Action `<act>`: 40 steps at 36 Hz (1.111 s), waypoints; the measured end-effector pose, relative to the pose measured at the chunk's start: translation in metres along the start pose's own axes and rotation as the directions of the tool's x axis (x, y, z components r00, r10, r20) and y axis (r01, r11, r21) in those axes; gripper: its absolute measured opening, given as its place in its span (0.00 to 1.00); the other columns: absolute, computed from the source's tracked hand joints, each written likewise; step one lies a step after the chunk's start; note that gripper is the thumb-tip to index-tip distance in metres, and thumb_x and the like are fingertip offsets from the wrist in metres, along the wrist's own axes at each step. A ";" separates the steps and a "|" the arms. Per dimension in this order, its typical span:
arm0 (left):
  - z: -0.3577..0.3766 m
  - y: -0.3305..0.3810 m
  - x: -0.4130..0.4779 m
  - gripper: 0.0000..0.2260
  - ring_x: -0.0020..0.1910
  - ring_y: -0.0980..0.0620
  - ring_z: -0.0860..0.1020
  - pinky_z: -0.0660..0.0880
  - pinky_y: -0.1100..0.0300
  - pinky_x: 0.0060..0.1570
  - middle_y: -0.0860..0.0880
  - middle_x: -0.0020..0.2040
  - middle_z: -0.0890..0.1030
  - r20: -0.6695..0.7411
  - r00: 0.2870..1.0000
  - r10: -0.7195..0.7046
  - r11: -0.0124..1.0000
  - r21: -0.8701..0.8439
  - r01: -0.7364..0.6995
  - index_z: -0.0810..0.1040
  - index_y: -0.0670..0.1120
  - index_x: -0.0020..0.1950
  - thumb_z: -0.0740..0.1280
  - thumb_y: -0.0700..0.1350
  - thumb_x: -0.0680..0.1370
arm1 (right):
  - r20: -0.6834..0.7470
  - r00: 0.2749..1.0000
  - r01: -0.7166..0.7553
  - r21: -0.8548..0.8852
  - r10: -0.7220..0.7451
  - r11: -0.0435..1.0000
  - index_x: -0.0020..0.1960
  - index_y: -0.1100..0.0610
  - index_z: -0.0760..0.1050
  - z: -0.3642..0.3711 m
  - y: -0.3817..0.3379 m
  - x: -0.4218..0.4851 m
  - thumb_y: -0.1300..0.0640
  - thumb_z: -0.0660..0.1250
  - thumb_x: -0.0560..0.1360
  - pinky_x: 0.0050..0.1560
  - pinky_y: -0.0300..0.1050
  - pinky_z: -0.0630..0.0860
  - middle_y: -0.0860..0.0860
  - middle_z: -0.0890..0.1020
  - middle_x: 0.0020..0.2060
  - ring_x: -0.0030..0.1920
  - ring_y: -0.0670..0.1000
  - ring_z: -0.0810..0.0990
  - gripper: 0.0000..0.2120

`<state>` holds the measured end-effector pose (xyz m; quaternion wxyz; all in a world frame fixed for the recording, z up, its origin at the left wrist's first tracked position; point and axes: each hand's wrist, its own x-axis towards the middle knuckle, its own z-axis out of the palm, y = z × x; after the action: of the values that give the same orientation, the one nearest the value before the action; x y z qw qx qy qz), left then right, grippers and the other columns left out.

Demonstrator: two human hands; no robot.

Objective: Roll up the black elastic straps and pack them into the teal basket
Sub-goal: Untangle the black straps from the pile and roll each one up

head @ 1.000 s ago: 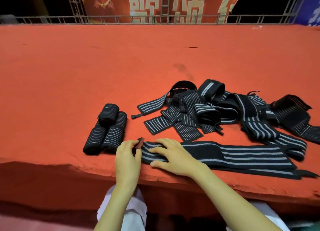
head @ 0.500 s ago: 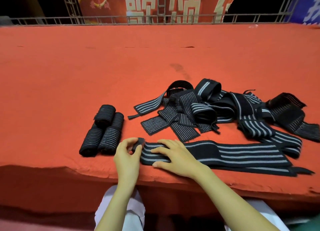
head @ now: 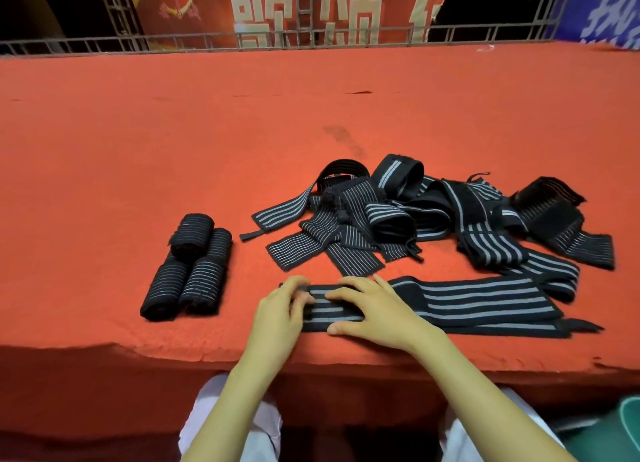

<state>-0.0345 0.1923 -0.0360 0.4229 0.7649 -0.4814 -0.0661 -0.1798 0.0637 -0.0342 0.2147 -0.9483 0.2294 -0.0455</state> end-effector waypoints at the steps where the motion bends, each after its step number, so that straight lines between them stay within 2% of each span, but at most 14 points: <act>1: -0.001 0.001 0.000 0.09 0.41 0.58 0.79 0.72 0.66 0.46 0.54 0.41 0.83 0.000 1.000 -0.015 0.999 -0.036 0.016 0.76 0.50 0.52 0.66 0.37 0.76 | -0.005 1.000 0.000 0.011 0.000 1.000 0.70 0.40 0.66 0.001 0.000 -0.001 0.33 0.63 0.71 0.76 0.52 0.42 0.44 0.62 0.73 0.73 0.43 0.56 0.30; 3: -0.001 0.005 -0.002 0.14 0.37 0.60 0.77 0.70 0.74 0.41 0.55 0.42 0.81 -0.011 0.999 -0.044 0.996 -0.072 0.043 0.75 0.51 0.53 0.69 0.35 0.73 | -0.018 1.000 0.007 0.022 -0.007 1.000 0.70 0.40 0.66 0.002 0.000 -0.001 0.33 0.63 0.71 0.76 0.52 0.42 0.43 0.63 0.72 0.73 0.43 0.56 0.30; 7: 0.002 0.007 0.002 0.17 0.39 0.59 0.78 0.72 0.74 0.39 0.50 0.54 0.74 -0.131 0.984 -0.119 0.985 -0.141 0.101 0.75 0.47 0.55 0.71 0.33 0.71 | -0.052 0.999 0.010 0.050 -0.007 0.999 0.69 0.40 0.67 0.007 0.000 -0.001 0.34 0.64 0.71 0.75 0.49 0.39 0.42 0.63 0.72 0.73 0.41 0.56 0.28; 9: 0.000 0.006 0.006 0.15 0.37 0.59 0.78 0.70 0.77 0.38 0.47 0.54 0.74 -0.148 0.974 -0.172 0.977 -0.153 0.150 0.76 0.47 0.52 0.71 0.32 0.71 | -0.062 0.998 0.008 0.057 -0.004 0.998 0.69 0.40 0.67 0.010 0.001 -0.002 0.34 0.65 0.71 0.75 0.48 0.39 0.42 0.62 0.72 0.73 0.41 0.55 0.28; 11: -0.003 0.003 0.007 0.14 0.40 0.56 0.76 0.67 0.78 0.42 0.48 0.54 0.72 -0.125 0.970 -0.207 0.975 -0.106 0.195 0.77 0.46 0.52 0.74 0.35 0.69 | -0.066 0.998 0.005 0.054 -0.002 0.999 0.69 0.39 0.67 0.010 0.001 -0.002 0.33 0.65 0.71 0.75 0.48 0.38 0.42 0.62 0.72 0.73 0.40 0.55 0.28; 13: -0.005 -0.003 0.006 0.17 0.48 0.54 0.71 0.63 0.73 0.48 0.50 0.53 0.69 -0.103 0.958 -0.266 0.964 -0.024 0.265 0.77 0.47 0.54 0.76 0.42 0.68 | -0.068 0.998 0.004 0.052 0.000 0.999 0.69 0.39 0.67 0.010 0.002 -0.001 0.33 0.65 0.71 0.75 0.48 0.38 0.41 0.62 0.72 0.73 0.40 0.55 0.28; 15: -0.007 -0.008 0.006 0.19 0.54 0.50 0.69 0.62 0.64 0.52 0.49 0.53 0.71 -0.092 0.936 -0.339 0.936 0.065 0.345 0.76 0.49 0.55 0.77 0.49 0.67 | -0.067 0.998 0.004 0.053 0.000 0.999 0.69 0.39 0.67 0.010 0.002 -0.001 0.33 0.64 0.71 0.75 0.48 0.39 0.41 0.62 0.72 0.73 0.40 0.55 0.28; 20: -0.004 -0.009 0.009 0.24 0.57 0.43 0.74 0.68 0.52 0.56 0.48 0.53 0.80 -0.026 0.910 -0.413 0.896 0.170 0.411 0.70 0.48 0.57 0.74 0.56 0.68 | -0.071 0.997 0.007 0.057 -0.003 0.998 0.69 0.39 0.67 0.010 0.002 -0.002 0.33 0.64 0.71 0.75 0.47 0.39 0.41 0.62 0.72 0.73 0.41 0.55 0.28; 24: 0.005 0.006 0.003 0.22 0.55 0.44 0.76 0.71 0.50 0.52 0.48 0.55 0.77 -0.067 0.935 -0.349 0.930 0.103 0.354 0.66 0.48 0.57 0.73 0.50 0.70 | -0.086 0.996 0.026 0.074 -0.020 0.997 0.68 0.40 0.68 0.009 0.001 -0.004 0.34 0.65 0.71 0.75 0.47 0.43 0.42 0.62 0.72 0.73 0.42 0.56 0.28; 27: 0.015 0.019 -0.002 0.20 0.55 0.45 0.74 0.71 0.53 0.50 0.48 0.55 0.71 -0.136 0.970 -0.200 0.967 0.130 0.217 0.67 0.46 0.58 0.72 0.43 0.71 | -0.092 0.996 0.025 0.065 -0.019 0.998 0.68 0.42 0.69 0.004 0.005 -0.007 0.35 0.66 0.71 0.75 0.46 0.47 0.42 0.63 0.71 0.72 0.44 0.57 0.28; 31: 0.028 0.024 -0.005 0.21 0.57 0.49 0.69 0.68 0.58 0.56 0.49 0.57 0.70 -0.131 0.991 -0.032 0.989 0.141 0.051 0.71 0.45 0.62 0.69 0.36 0.70 | -0.078 0.997 -0.003 0.012 0.004 1.000 0.68 0.42 0.68 -0.005 0.012 -0.014 0.32 0.64 0.68 0.75 0.50 0.43 0.43 0.64 0.70 0.72 0.45 0.58 0.31; 34: 0.033 0.026 -0.007 0.25 0.55 0.53 0.67 0.64 0.66 0.55 0.53 0.57 0.70 -0.100 0.994 0.050 0.993 0.112 -0.039 0.73 0.48 0.64 0.68 0.32 0.69 | -0.085 0.996 -0.015 -0.016 0.013 1.000 0.68 0.42 0.67 -0.010 0.020 -0.019 0.29 0.60 0.65 0.75 0.50 0.41 0.41 0.67 0.68 0.71 0.43 0.60 0.34; 37: 0.036 0.023 -0.006 0.28 0.53 0.56 0.65 0.60 0.72 0.55 0.54 0.56 0.70 -0.048 0.994 0.094 0.991 0.104 -0.089 0.74 0.49 0.65 0.68 0.32 0.67 | -0.097 0.994 -0.044 0.010 0.045 0.999 0.66 0.41 0.67 -0.014 0.028 -0.023 0.27 0.60 0.63 0.75 0.49 0.40 0.38 0.69 0.66 0.70 0.41 0.62 0.35; 40: 0.036 0.021 -0.007 0.27 0.55 0.58 0.65 0.59 0.76 0.58 0.56 0.56 0.70 0.046 0.990 0.135 0.990 0.038 -0.137 0.74 0.52 0.66 0.68 0.41 0.66 | -0.105 0.991 -0.080 0.053 0.085 0.995 0.65 0.40 0.68 -0.016 0.033 -0.026 0.28 0.63 0.63 0.75 0.52 0.41 0.36 0.70 0.64 0.68 0.40 0.63 0.33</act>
<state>-0.0708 0.1733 -0.0465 0.4000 0.7373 -0.5427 -0.0437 -0.2201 0.0426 -0.0334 0.2267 -0.9287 0.2786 -0.0928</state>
